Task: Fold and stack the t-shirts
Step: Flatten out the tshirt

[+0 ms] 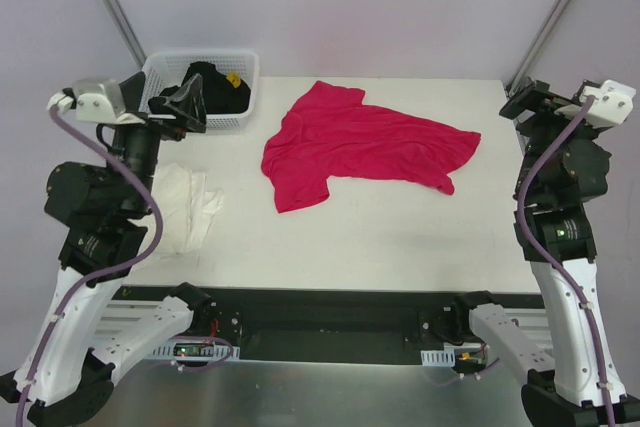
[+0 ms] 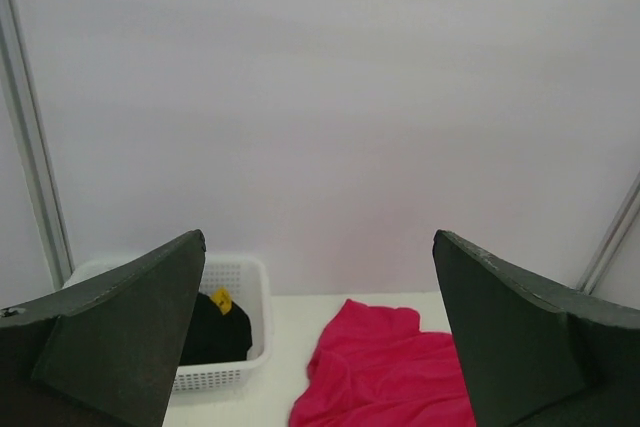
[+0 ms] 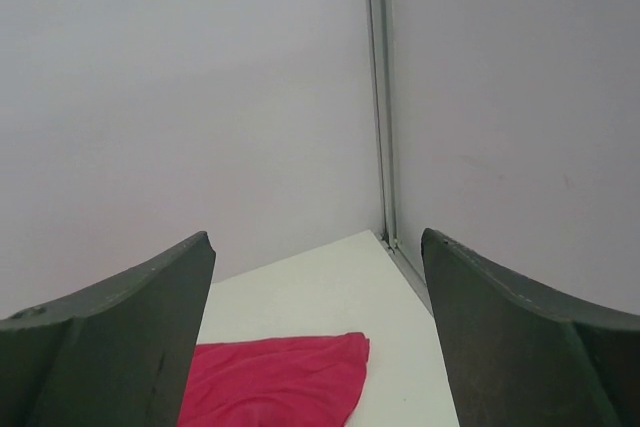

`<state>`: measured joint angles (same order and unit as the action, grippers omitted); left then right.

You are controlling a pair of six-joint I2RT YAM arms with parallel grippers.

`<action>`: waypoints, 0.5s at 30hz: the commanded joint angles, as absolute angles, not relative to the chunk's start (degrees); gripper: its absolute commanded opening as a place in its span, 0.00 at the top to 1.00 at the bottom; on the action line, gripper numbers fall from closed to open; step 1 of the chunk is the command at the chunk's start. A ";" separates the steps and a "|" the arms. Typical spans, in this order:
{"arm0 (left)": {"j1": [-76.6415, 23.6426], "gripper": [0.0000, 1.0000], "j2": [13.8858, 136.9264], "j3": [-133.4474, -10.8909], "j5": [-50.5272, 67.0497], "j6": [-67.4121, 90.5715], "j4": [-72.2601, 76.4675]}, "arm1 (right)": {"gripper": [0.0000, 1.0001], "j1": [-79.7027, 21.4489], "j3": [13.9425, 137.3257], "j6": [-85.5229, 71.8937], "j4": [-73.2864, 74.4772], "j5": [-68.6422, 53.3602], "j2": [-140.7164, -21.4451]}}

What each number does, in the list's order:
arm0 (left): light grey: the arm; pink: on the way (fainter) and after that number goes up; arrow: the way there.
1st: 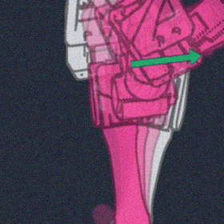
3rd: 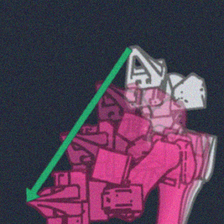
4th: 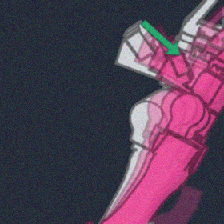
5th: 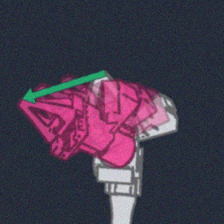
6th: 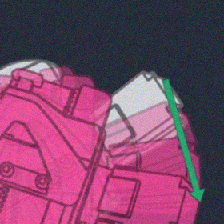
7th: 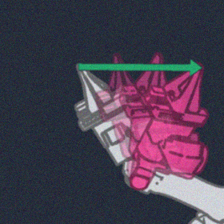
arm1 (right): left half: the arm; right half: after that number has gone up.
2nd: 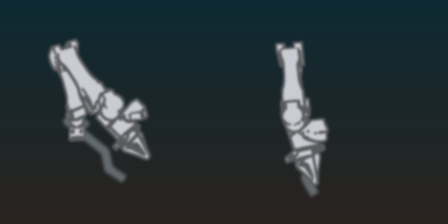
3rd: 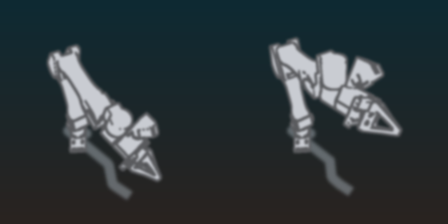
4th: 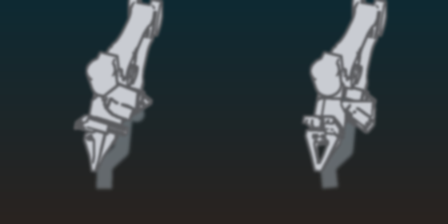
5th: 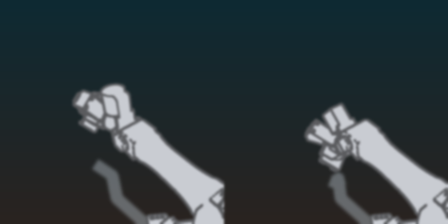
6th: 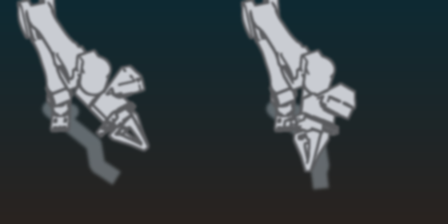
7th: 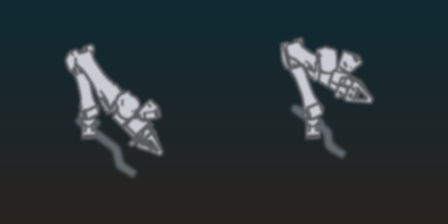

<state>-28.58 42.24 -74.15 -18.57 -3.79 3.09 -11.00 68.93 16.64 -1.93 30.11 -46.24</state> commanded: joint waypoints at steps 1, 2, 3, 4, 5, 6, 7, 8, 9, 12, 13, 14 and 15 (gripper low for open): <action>-29.18 0.04 47.62 -71.99 -19.42 -2.72 2.11 | 0.14 -10.90 70.75 12.93 1.48 29.19 -48.77; -29.18 0.04 48.42 -71.46 -19.60 -2.55 2.11 | 0.14 -10.81 70.66 12.22 1.93 28.05 -49.56; -29.18 0.04 49.38 -70.85 -19.43 -2.37 2.11 | 0.15 -10.81 70.32 10.13 2.80 27.43 -50.01; -29.18 0.03 51.22 -69.97 -19.34 -1.76 2.11 | 0.15 -10.90 69.79 9.24 3.33 26.55 -50.44; -29.18 0.04 52.20 -69.53 -19.07 -1.41 2.02 | 0.16 -10.90 69.52 8.10 4.12 25.15 -50.88; -29.18 0.03 53.08 -69.17 -18.90 -0.97 1.50 | 0.18 -10.81 69.09 6.00 5.17 24.44 -51.93; -29.18 0.04 54.65 -68.13 -18.81 -0.10 1.23 | 0.19 -10.90 68.04 5.11 5.71 23.48 -52.29; -29.18 0.04 55.19 -67.42 -18.81 -0.09 1.14 | 0.22 -10.90 67.24 4.14 6.32 22.07 -52.73; -29.18 0.04 55.63 -66.54 -18.55 -0.09 1.14 | 0.25 -10.99 66.28 3.35 6.94 21.45 -52.82; -29.18 0.05 57.21 -63.03 -18.11 4.47 1.06 | 0.29 -11.07 61.18 0.88 6.59 20.21 -52.38; -29.35 0.07 57.83 -60.76 -17.50 7.27 1.05 | 0.30 -11.07 59.78 -1.21 6.94 20.56 -52.12; -29.44 0.07 58.27 -59.78 -17.06 8.43 1.14 | 0.30 -11.16 57.33 -2.19 7.20 20.39 -51.95; -29.62 0.09 59.40 -58.81 -16.88 9.39 1.14 | 0.30 -11.25 55.83 -2.89 7.47 20.04 -52.03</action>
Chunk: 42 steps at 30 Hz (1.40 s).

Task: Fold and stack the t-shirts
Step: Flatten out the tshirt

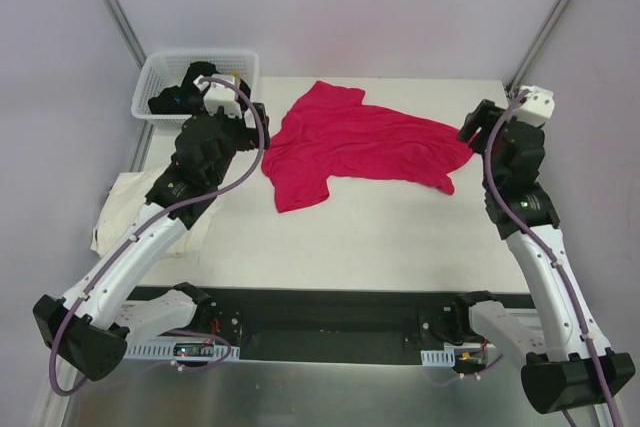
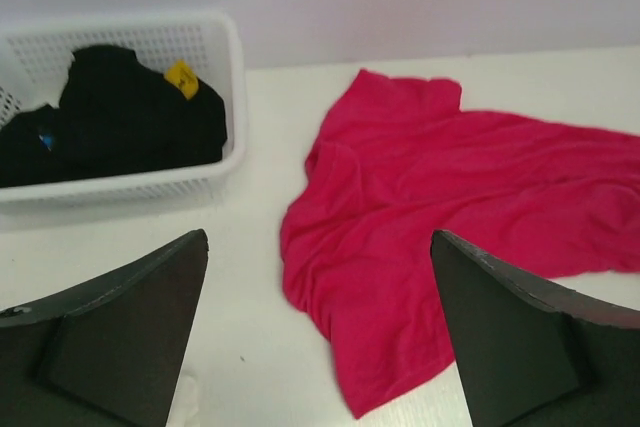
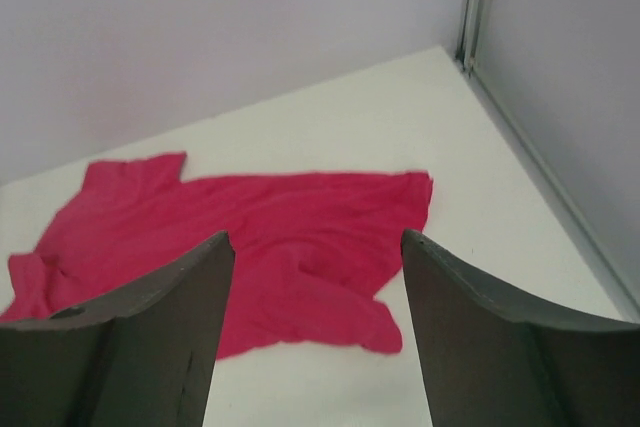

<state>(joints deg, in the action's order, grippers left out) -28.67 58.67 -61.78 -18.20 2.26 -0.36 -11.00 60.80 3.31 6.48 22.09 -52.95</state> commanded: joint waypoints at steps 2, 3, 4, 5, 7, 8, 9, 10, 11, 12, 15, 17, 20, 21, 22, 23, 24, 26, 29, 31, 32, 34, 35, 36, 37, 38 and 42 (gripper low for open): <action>-29.88 0.09 61.16 -56.87 -17.31 11.33 1.14 | 0.30 -11.25 52.14 -5.09 7.39 18.30 -52.99; -29.88 0.10 63.70 -56.87 -17.40 11.34 1.06 | 0.32 -11.42 51.34 -5.27 6.60 17.85 -53.69; -29.97 0.11 64.76 -57.21 -17.75 11.42 0.36 | 0.32 -11.69 50.72 -5.97 6.59 17.75 -55.35; -30.23 0.13 65.65 -57.30 -18.28 11.60 0.26 | 0.33 -11.95 50.02 -6.85 6.68 17.49 -56.07; -30.67 0.14 66.97 -56.17 -18.72 12.21 0.26 | 0.33 -13.27 48.00 -7.64 6.15 17.14 -57.04; -31.02 0.14 67.06 -55.47 -20.11 12.39 0.26 | 0.33 -13.79 47.12 -8.78 5.98 17.49 -57.56; -31.72 0.15 67.32 -54.59 -20.82 12.83 0.26 | 0.33 -15.10 45.02 -9.22 4.50 17.40 -57.83; -32.34 0.15 67.50 -53.01 -21.96 13.62 0.26 | 0.33 -15.73 44.04 -9.66 3.87 17.32 -57.83; -33.04 0.15 67.76 -52.22 -25.28 13.80 0.26 | 0.33 -16.69 43.25 -10.45 2.91 17.05 -58.18; -35.05 0.16 68.37 -51.51 -27.57 14.23 0.26 | 0.33 -17.31 42.46 -10.89 2.55 17.31 -58.53; -36.82 0.16 68.99 -48.87 -30.05 16.16 0.26 | 0.33 -19.24 40.43 -11.16 2.55 19.86 -59.24; -37.35 0.18 68.99 -46.59 -29.53 19.15 0.26 | 0.33 -19.77 39.12 -11.51 2.81 22.57 -59.15; -37.62 0.23 68.91 -43.78 -29.97 21.53 0.26 | 0.33 -19.78 37.10 -12.21 3.08 25.74 -57.84; -37.70 0.24 68.56 -43.07 -30.49 21.97 0.26 | 0.33 -19.78 36.48 -12.39 3.08 26.80 -57.31; -37.88 0.26 68.29 -41.41 -30.93 23.10 0.26 | 0.33 -19.86 35.87 -12.65 2.82 27.42 -56.43; -38.14 0.30 68.03 -40.44 -31.11 23.64 0.26 | 0.33 -19.78 34.73 -12.74 2.03 28.29 -56.16; -38.14 0.33 67.59 -39.65 -31.29 24.34 0.26 | 0.33 -19.78 34.46 -12.66 1.93 28.74 -56.08; -38.32 0.36 67.67 -37.80 -30.68 26.01 0.26 | 0.33 -19.86 34.19 -12.92 1.93 29.18 -56.42; -38.67 0.37 68.81 -37.09 -29.97 26.98 0.26 | 0.34 -19.78 34.45 -13.44 1.93 28.39 -58.17; -38.93 0.37 70.31 -37.26 -29.88 27.42 0.26 | 0.34 -19.86 35.33 -13.62 2.20 28.39 -59.41; -39.11 0.38 70.92 -37.18 -29.80 27.68 0.26 | 0.34 -19.78 35.68 -13.80 2.46 28.39 -60.28; -39.46 0.38 72.68 -37.61 -29.71 28.65 0.26 | 0.34 -19.78 36.65 -13.97 2.37 28.30 -60.99; -39.46 0.38 73.38 -37.79 -29.53 28.91 0.70 | 0.34 -19.78 36.91 -14.06 2.29 28.39 -61.34; -39.55 0.38 74.69 -38.23 -29.44 28.83 1.05 | 0.34 -19.78 37.18 -14.32 2.29 28.48 -61.52; -39.55 0.38 75.40 -38.49 -29.27 28.83 1.32 | 0.34 -19.78 37.35 -14.41 2.11 28.56 -61.70; -39.55 0.38 76.02 -38.76 -29.09 29.09 1.67 | 0.34 -19.78 37.44 -14.41 1.85 28.56 -61.79; -39.64 0.42 79.80 -39.46 -26.64 30.32 4.21 | 0.35 -19.78 38.06 -14.94 1.76 28.30 -62.58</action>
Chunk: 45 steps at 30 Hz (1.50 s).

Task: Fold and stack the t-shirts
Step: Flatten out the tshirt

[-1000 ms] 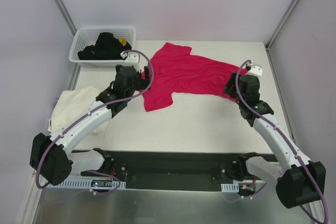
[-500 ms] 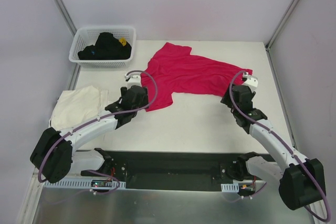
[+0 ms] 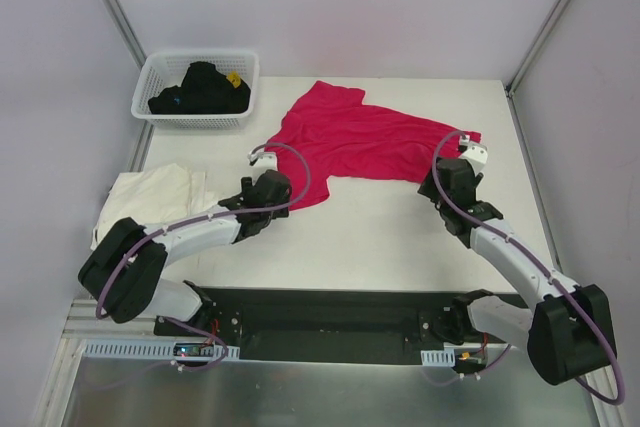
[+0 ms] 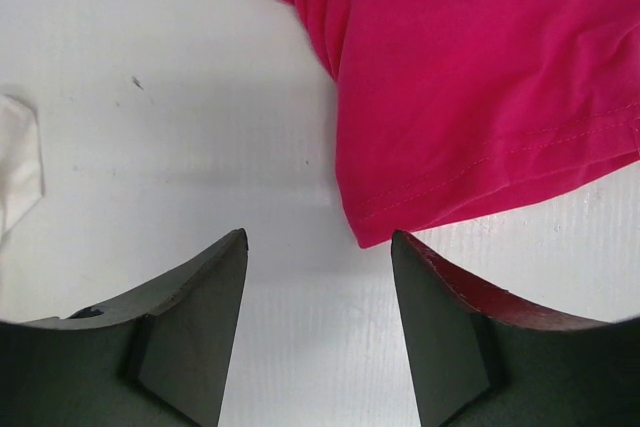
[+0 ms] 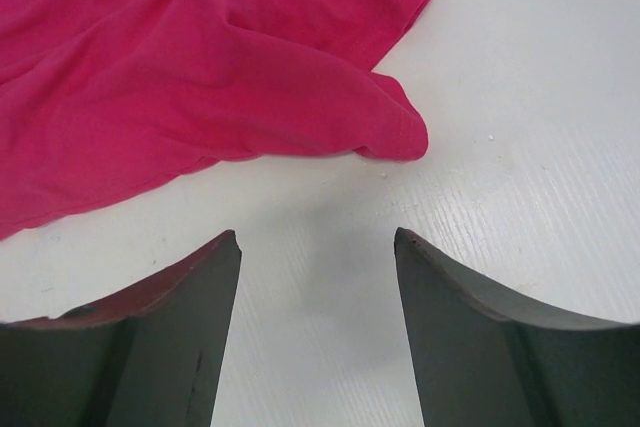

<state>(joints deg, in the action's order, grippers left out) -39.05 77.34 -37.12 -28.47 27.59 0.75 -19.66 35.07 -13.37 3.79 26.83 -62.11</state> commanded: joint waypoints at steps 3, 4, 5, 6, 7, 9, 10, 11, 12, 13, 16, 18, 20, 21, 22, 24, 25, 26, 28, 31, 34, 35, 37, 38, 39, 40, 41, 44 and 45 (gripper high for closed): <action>-39.64 0.45 82.69 -40.60 -26.80 30.32 4.66 | 0.35 -19.78 38.06 -15.03 1.41 28.12 -62.93; -39.64 0.47 83.23 -40.95 -27.07 30.15 4.75 | 0.35 -19.69 38.06 -15.03 1.15 28.04 -63.36; -39.55 0.47 84.19 -41.31 -27.07 30.15 4.75 | 0.35 -19.69 38.14 -15.12 1.06 27.95 -63.46; -39.64 0.48 84.63 -41.83 -26.81 30.15 4.83 | 0.35 -19.69 38.14 -15.12 0.97 27.95 -63.54; -39.64 0.49 85.68 -42.27 -26.11 30.15 4.92 | 0.36 -19.77 38.32 -15.12 0.88 27.86 -64.24; -39.64 0.50 86.39 -42.80 -25.32 30.32 5.01 | 0.37 -19.77 38.41 -14.94 0.88 27.86 -64.68; -39.73 0.50 87.01 -42.98 -25.31 30.32 5.01 | 0.37 -19.69 38.41 -14.94 0.79 27.86 -64.95; -39.73 0.51 87.27 -43.07 -25.23 30.41 5.01 | 0.37 -19.69 38.50 -15.03 0.79 27.95 -64.95; -39.73 0.51 87.54 -43.15 -25.14 30.41 5.01 | 0.37 -19.69 38.41 -15.03 0.79 28.04 -64.95; -39.73 0.51 87.89 -43.15 -25.05 30.41 5.01 | 0.37 -19.69 38.41 -15.03 0.79 27.95 -64.95; -39.81 0.53 88.07 -42.98 -24.79 30.76 4.92 | 0.39 -19.51 38.23 -14.94 0.70 28.21 -64.95; -39.81 0.54 87.98 -42.80 -24.26 31.02 4.92 | 0.40 -19.42 38.32 -14.94 0.62 28.30 -65.21; -39.99 0.54 87.63 -42.28 -24.08 31.38 4.92 | 0.40 -19.16 38.50 -14.85 0.61 27.95 -65.83; -39.90 0.54 87.54 -42.10 -24.08 31.46 4.92 | 0.40 -18.99 38.67 -15.03 0.62 28.04 -66.18; -40.08 0.54 87.45 -41.84 -24.17 31.64 4.83 | 0.40 -18.98 38.76 -15.20 0.53 27.95 -66.53; -40.08 0.54 87.63 -41.75 -23.99 31.64 4.83 | 0.40 -18.81 39.11 -15.38 0.62 27.69 -67.50; -40.08 0.55 87.97 -41.84 -24.08 31.81 4.75 | 0.40 -18.81 39.20 -15.47 0.62 27.60 -67.76; -40.17 0.55 88.07 -41.92 -23.82 31.99 4.49 | 0.40 -18.81 39.29 -15.56 0.70 27.34 -68.20; -40.25 0.55 88.15 -41.84 -23.64 32.43 4.31 | 0.40 -18.46 39.64 -15.82 0.61 27.07 -68.38; -40.60 0.55 87.63 -41.31 -23.38 32.96 3.96 | 0.40 -18.37 39.81 -15.91 0.61 26.37 -68.29; -41.04 0.56 86.84 -40.78 -24.08 33.57 2.99 | 0.40 -18.28 39.81 -15.82 0.53 26.37 -68.12; -41.13 0.55 86.66 -40.69 -24.34 33.75 2.73 | 0.40 -18.28 39.81 -15.73 0.61 26.37 -68.12; -41.39 0.55 85.70 -40.00 -25.39 34.62 1.85 | 0.40 -18.28 39.81 -15.73 0.70 26.10 -68.20; -41.48 0.55 85.35 -39.73 -25.75 34.98 1.85 | 0.40 -18.19 39.73 -15.65 0.62 26.02 -68.29; -41.57 0.55 84.91 -39.38 -26.10 35.33 1.85 | 0.40 -18.19 39.73 -15.73 0.62 26.02 -68.29; -41.57 0.55 84.29 -39.03 -26.19 35.51 1.85 | 0.40 -18.28 39.73 -15.82 0.62 26.02 -68.38; -41.57 0.55 84.37 -39.20 -26.71 35.59 1.85 | 0.40 -18.19 39.73 -15.91 0.62 26.02 -68.47; -41.57 0.55 85.25 -39.55 -26.72 35.77 1.85 | 0.41 -18.11 39.81 -15.91 0.62 25.67 -68.73; -41.57 0.55 85.78 -39.81 -26.81 35.77 1.85 | 0.41 -18.11 39.73 -15.73 0.62 25.66 -68.64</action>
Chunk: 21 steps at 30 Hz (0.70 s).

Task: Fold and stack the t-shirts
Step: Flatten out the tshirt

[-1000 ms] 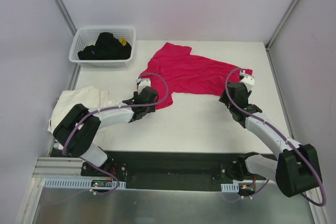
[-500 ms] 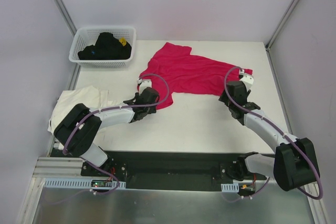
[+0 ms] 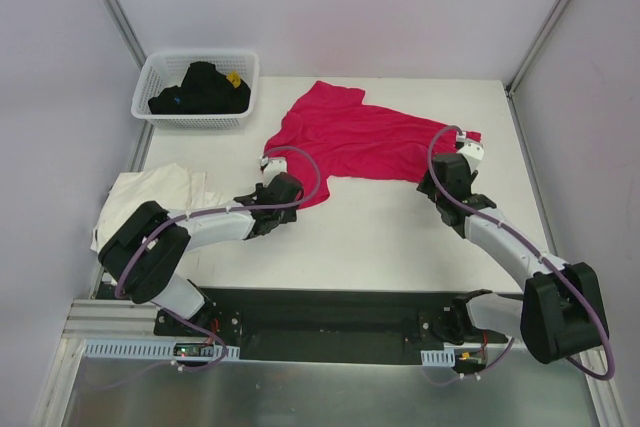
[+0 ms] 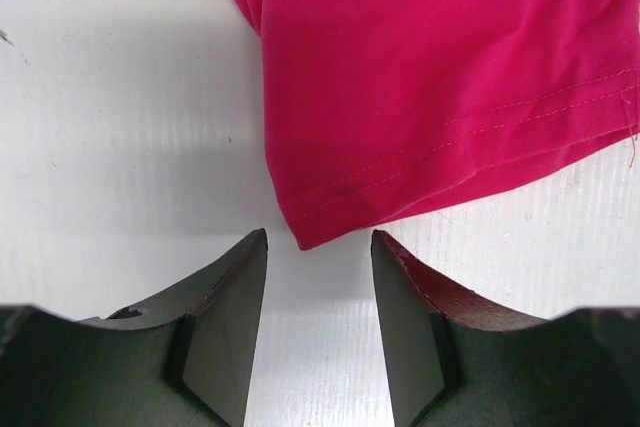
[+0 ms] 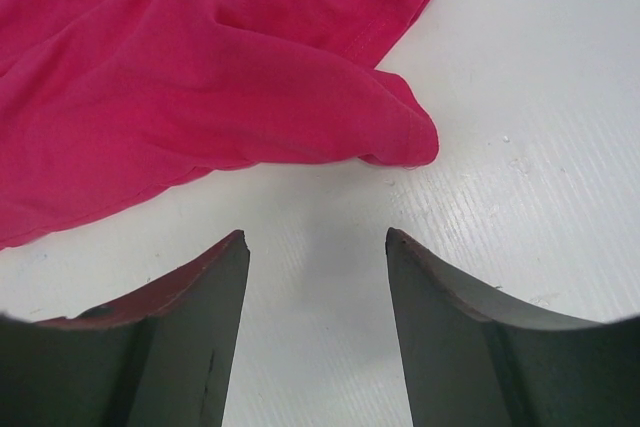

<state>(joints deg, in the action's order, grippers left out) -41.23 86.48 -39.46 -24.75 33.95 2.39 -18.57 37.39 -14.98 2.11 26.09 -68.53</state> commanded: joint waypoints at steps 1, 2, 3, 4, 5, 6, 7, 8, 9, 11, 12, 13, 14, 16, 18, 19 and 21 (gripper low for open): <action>-41.57 0.55 86.13 -40.08 -26.81 35.77 1.85 | 0.41 -18.11 39.73 -15.82 0.62 25.66 -68.56; -41.57 0.55 86.39 -40.43 -26.89 35.68 1.85 | 0.41 -17.93 39.73 -15.73 0.62 25.75 -68.29; -41.57 0.55 87.01 -40.60 -26.89 35.68 1.85 | 0.41 -17.84 39.73 -15.56 0.62 25.66 -68.12; -41.57 0.55 87.36 -41.13 -26.81 35.60 1.93 | 0.41 -17.75 39.73 -15.64 0.62 25.75 -68.03; -41.49 0.55 87.62 -41.39 -26.55 35.51 1.93 | 0.41 -17.58 39.73 -15.47 0.62 25.66 -67.85; -41.57 0.55 88.32 -41.66 -26.46 35.42 1.93 | 0.41 -17.58 39.64 -15.38 0.62 25.75 -67.76; -41.57 0.55 88.68 -42.10 -26.46 35.42 1.93 | 0.41 -17.58 39.55 -15.38 0.62 25.84 -67.76; -41.57 0.55 89.03 -42.36 -26.28 35.33 1.93 | 0.42 -17.40 39.64 -15.38 0.53 25.93 -67.76; -41.57 0.56 89.64 -42.54 -26.37 35.25 1.93 | 0.43 -17.40 39.55 -15.29 0.61 25.84 -68.02; -41.57 0.57 90.17 -43.06 -26.28 35.07 1.93 | 0.44 -17.23 39.72 -15.21 0.53 25.66 -68.38; -41.57 0.57 90.61 -43.33 -26.37 34.89 1.93 | 0.44 -17.14 39.55 -15.21 0.44 25.49 -68.64; -41.57 0.58 90.79 -43.68 -26.45 34.72 1.93 | 0.45 -17.14 39.64 -15.12 0.27 25.58 -69.08; -41.66 0.59 90.97 -43.86 -26.37 34.63 1.93 | 0.47 -16.88 39.73 -15.03 0.26 25.40 -69.43; -41.57 0.61 91.58 -44.38 -26.45 34.28 1.93 | 0.48 -16.88 39.64 -15.29 0.26 25.31 -69.96; -41.57 0.69 91.93 -44.73 -26.45 34.01 1.93 | 0.50 -16.70 39.73 -15.29 0.35 25.14 -70.22; -41.57 0.73 92.19 -44.82 -26.46 33.75 1.93 | 0.51 -16.61 39.55 -15.29 0.26 25.14 -70.49; -41.66 0.86 92.72 -45.35 -26.46 33.40 1.85 | 0.52 -16.35 39.55 -15.38 0.26 25.31 -70.75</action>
